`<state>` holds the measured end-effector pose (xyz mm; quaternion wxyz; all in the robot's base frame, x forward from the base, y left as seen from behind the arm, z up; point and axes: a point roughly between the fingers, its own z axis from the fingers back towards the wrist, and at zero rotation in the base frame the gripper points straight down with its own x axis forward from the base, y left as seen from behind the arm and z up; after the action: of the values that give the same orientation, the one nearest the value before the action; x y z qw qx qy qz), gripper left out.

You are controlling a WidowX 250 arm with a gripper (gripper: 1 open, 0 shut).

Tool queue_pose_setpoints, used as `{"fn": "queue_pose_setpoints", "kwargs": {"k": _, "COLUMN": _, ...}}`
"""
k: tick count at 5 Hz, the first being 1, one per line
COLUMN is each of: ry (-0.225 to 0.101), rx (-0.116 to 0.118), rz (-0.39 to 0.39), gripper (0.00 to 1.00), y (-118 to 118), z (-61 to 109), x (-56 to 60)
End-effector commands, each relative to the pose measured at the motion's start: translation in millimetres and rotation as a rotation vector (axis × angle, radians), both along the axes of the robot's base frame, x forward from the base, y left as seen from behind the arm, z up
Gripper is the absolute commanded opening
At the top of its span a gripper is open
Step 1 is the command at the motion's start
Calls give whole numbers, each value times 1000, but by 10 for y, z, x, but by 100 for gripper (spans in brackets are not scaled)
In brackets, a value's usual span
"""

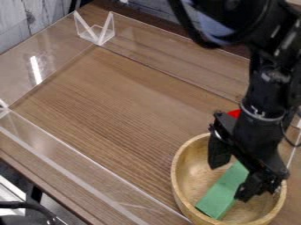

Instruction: Remove the green block from the brown bowl and put it on the table

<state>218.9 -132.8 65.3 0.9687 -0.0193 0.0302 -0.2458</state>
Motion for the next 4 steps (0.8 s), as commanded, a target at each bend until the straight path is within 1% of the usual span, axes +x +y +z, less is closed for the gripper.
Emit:
{"fn": "queue_pose_setpoints", "kwargs": {"k": 1, "ry": -74, "rx": -31, "rz": 4, "gripper": 100, "y": -26, "z": 171, "x": 26}}
{"fn": "queue_pose_setpoints", "kwargs": {"k": 4, "ry": -95, "rx": -50, "rz": 2, "gripper": 100, "y": -62, "z": 57, "x": 49}}
